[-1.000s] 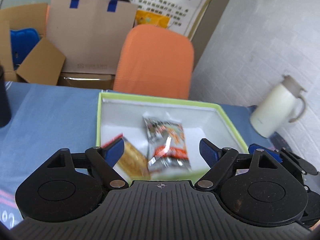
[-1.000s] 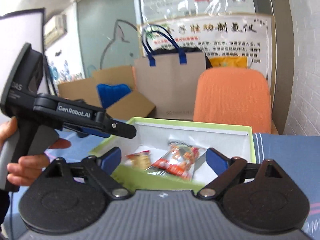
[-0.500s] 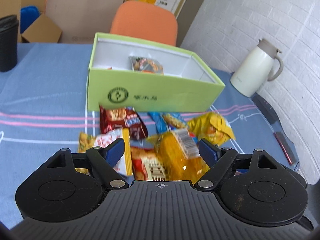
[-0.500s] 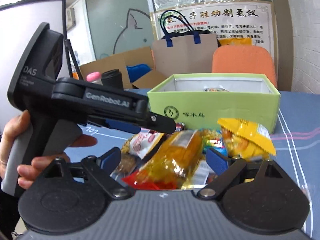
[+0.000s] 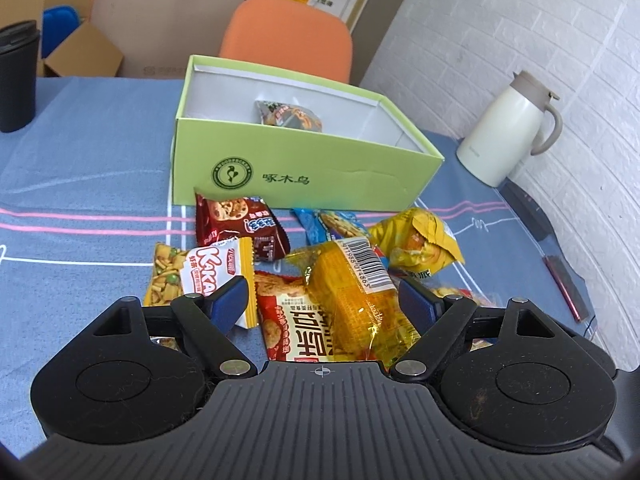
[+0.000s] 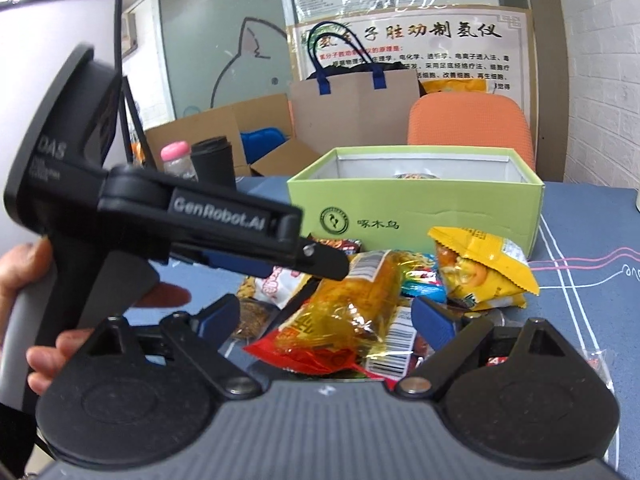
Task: Organize snacks
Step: 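Reach the left tool to the orange barcode packet and grasp it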
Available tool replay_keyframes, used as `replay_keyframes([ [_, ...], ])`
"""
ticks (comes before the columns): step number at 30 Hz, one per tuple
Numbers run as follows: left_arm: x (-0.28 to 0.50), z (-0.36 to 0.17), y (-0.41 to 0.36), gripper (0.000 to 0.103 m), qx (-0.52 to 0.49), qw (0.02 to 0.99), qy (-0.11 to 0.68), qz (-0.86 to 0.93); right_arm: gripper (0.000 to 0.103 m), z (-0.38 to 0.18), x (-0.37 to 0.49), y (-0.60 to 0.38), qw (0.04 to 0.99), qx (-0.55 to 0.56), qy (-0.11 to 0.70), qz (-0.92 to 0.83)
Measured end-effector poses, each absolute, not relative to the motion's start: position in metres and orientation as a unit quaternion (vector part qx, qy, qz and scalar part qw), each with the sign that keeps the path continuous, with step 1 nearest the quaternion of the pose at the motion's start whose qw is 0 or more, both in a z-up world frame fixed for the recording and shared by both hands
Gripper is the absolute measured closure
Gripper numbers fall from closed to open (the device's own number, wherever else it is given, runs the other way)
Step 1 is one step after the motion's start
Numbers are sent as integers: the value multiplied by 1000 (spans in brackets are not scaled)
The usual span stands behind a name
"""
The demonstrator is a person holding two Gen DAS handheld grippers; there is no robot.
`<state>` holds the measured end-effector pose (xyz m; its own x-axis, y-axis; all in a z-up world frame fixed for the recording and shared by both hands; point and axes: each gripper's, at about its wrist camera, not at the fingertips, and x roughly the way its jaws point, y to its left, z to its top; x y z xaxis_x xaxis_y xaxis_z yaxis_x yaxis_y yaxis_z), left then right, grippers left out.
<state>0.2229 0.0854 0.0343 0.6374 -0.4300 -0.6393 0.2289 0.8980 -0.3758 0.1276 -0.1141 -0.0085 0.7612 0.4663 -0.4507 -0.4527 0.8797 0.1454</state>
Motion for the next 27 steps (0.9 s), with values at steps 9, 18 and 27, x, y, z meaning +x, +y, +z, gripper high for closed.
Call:
replay_keyframes([
  [9,233,33,91,33,-158,884,393,-200,10,-8,132,-112,939,13,237,250],
  [18,248,26,80,37,-158,869,412,-224,11,-15,141,-102,939,-16,239,249],
  [27,254,11,71,77,-158,857,426,-241,25,-27,151,-95,938,-33,240,247],
])
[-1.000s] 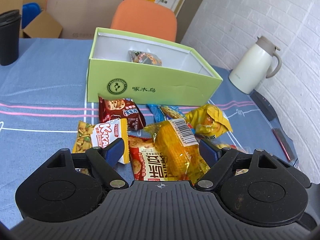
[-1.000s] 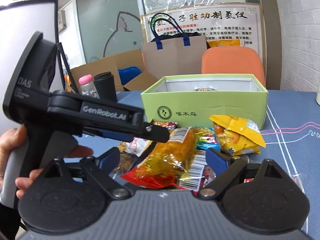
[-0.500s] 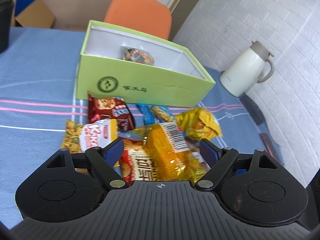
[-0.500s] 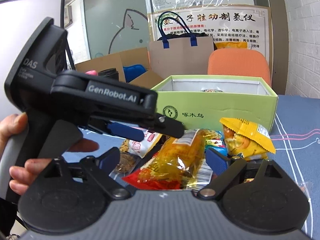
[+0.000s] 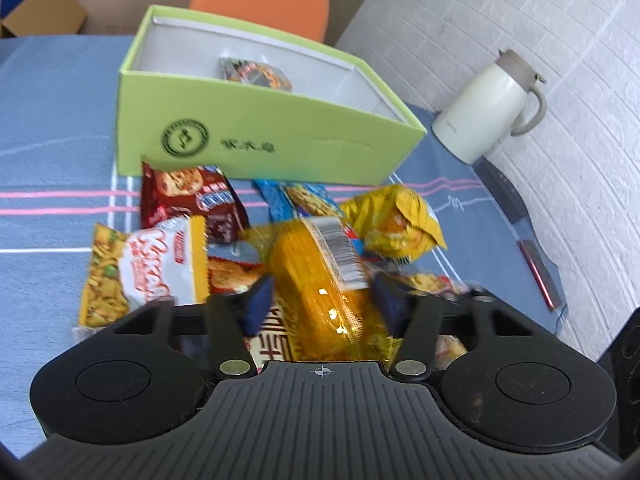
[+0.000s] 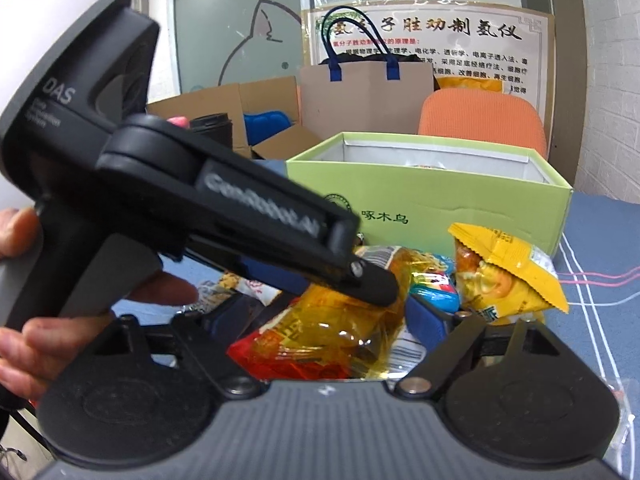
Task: Organize snacks
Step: 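Reach the left tool to the orange barcode packet and grasp it, then drop the orange packet into the green box with the left tool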
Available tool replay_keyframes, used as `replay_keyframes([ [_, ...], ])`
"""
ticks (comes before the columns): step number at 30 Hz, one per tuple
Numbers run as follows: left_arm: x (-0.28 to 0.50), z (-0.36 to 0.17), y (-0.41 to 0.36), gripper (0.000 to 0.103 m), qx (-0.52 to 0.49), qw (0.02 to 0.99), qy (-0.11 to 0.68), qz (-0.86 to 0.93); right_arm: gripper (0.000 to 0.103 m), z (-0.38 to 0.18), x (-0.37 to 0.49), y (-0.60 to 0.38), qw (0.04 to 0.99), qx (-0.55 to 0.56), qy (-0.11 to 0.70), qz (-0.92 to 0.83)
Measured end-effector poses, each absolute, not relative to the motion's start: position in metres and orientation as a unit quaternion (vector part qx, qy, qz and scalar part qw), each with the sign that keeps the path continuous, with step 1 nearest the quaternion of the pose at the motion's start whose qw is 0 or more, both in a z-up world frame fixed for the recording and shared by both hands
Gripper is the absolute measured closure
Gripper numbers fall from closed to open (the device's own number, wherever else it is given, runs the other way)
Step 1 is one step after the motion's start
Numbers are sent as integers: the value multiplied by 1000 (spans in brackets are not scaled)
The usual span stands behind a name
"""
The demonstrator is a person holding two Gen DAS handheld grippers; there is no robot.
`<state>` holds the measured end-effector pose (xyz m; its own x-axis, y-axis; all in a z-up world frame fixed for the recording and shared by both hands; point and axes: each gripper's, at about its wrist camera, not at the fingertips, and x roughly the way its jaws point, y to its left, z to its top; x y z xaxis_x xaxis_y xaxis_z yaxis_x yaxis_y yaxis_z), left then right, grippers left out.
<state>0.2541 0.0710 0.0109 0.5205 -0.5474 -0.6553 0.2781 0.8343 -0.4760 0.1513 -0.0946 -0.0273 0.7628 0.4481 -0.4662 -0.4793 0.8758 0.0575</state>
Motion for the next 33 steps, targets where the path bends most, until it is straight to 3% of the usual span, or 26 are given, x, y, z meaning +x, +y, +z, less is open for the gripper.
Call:
replay_keyframes([
  [2,249,14,72,86,-156,863,418,-237,29,-25,149,-95,939,-29,234,251],
  [10,244,55,77,86,-168,879,380,-236,32,7,148,-100,951,-20,179,251],
  [19,339,112,29,86,-152,892,353,-239,30,52,256,-132,957,-21,161,239],
  [28,426,81,-11,86,-126,887,392,-210,31,27,350,-150,944,-10,223,241],
  [30,435,71,-13,85,-124,887,395,-206,28,20,359,-151,942,-14,232,240],
  [33,438,71,-7,62,-107,901,380,-177,26,19,357,-159,946,-15,228,230],
])
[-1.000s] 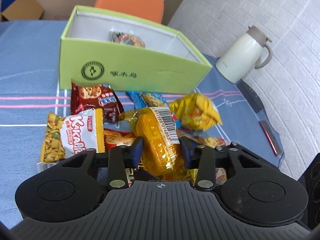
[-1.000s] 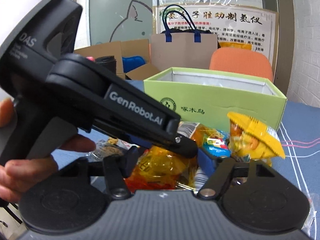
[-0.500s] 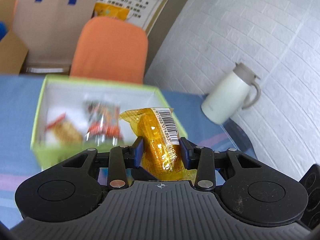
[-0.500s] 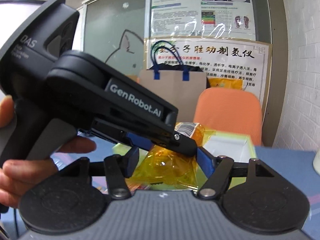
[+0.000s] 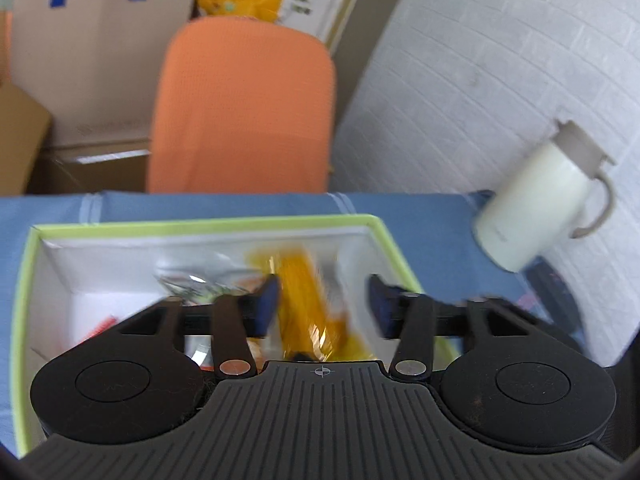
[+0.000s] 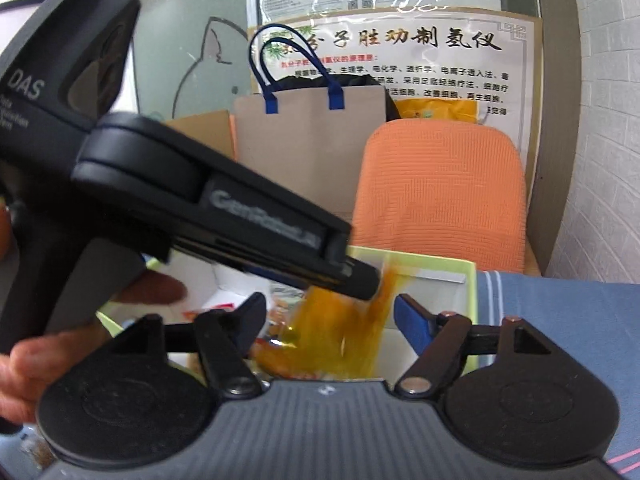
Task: Organize snacks
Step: 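Drop the orange packet into the green box with the left tool, then grasp the yellow crinkled snack bag with the left tool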
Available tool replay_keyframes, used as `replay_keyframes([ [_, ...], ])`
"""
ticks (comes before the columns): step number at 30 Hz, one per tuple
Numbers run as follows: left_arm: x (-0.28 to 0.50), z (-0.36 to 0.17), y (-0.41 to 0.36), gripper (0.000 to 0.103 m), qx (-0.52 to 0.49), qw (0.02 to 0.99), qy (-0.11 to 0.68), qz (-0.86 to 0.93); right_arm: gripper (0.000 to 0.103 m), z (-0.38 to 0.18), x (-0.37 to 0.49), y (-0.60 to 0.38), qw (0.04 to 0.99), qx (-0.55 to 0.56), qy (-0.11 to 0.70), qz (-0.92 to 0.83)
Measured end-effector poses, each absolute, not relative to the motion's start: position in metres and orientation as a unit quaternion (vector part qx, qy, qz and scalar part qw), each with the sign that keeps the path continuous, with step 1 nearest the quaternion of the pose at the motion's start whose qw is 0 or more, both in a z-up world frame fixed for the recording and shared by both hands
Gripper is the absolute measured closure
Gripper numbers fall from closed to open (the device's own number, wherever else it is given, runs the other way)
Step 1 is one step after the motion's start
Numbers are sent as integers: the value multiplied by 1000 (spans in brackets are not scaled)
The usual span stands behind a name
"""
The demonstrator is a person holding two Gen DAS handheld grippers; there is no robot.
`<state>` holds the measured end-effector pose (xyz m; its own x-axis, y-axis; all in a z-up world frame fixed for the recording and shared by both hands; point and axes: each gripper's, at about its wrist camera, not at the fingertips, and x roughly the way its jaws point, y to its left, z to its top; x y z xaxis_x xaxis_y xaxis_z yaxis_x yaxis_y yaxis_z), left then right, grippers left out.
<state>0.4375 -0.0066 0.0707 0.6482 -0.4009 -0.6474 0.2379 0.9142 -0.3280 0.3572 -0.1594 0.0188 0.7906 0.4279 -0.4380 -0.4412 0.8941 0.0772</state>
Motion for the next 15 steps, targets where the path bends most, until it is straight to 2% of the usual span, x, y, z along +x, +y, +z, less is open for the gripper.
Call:
replay_keyframes([
  [1,432,73,-2,57,-108,906,372,-173,24,23,351,-166,949,-8,219,227],
  [3,416,81,6,57,-115,909,361,-175,21,31,329,-180,954,2,198,224],
  [6,372,91,14,52,-126,910,340,-203,9,37,290,-202,964,-1,167,208],
  [11,305,86,10,48,-125,900,336,-248,10,17,229,-225,960,24,189,204],
  [15,284,61,-12,45,-115,883,365,-272,10,-12,211,-215,947,39,235,216],
])
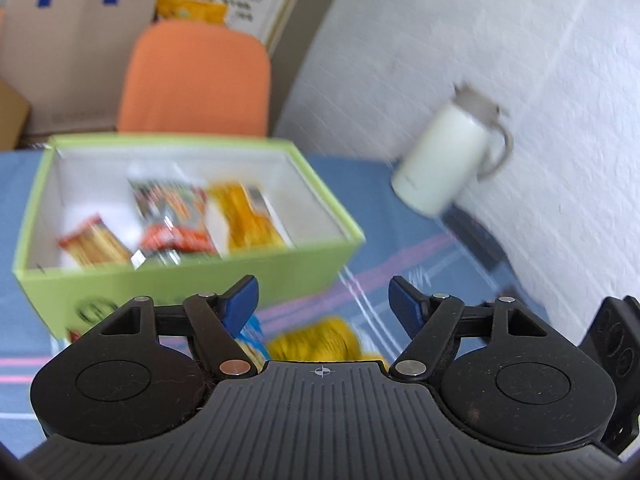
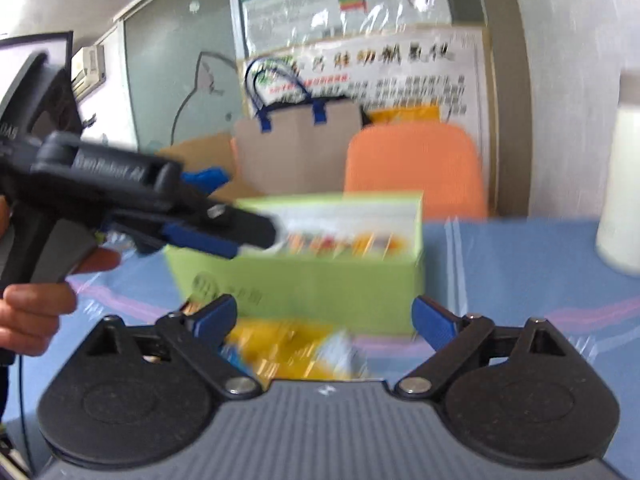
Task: Organize snacks
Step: 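Grasp the yellow crinkled snack bag with the left tool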
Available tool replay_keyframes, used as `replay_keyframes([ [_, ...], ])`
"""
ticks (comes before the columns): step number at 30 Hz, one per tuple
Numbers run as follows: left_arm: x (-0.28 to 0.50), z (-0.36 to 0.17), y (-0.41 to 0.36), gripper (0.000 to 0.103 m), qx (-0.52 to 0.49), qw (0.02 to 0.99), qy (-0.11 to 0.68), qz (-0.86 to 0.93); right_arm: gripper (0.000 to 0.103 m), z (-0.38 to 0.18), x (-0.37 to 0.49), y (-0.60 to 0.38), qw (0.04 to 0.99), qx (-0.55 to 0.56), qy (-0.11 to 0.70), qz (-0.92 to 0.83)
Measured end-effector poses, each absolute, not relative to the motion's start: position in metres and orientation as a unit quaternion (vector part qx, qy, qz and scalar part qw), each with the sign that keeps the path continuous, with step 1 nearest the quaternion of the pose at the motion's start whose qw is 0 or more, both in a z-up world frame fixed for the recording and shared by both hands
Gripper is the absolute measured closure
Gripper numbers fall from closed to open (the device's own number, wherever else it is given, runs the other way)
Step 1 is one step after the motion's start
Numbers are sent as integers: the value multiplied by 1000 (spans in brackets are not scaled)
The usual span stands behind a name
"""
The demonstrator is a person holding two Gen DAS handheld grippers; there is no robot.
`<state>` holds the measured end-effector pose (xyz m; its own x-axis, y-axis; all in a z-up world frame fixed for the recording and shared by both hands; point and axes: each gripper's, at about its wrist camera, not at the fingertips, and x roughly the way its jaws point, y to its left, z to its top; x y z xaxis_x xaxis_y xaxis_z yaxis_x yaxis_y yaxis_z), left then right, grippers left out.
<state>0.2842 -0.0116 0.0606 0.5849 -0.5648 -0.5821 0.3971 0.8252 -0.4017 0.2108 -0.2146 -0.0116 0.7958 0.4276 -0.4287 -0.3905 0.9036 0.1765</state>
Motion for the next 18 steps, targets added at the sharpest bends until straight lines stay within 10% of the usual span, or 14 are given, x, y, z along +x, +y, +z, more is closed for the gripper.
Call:
replay_keyframes([
  [18,283,13,-47,74,-142,833,453,-284,16,-30,214,-208,927,54,274,252],
])
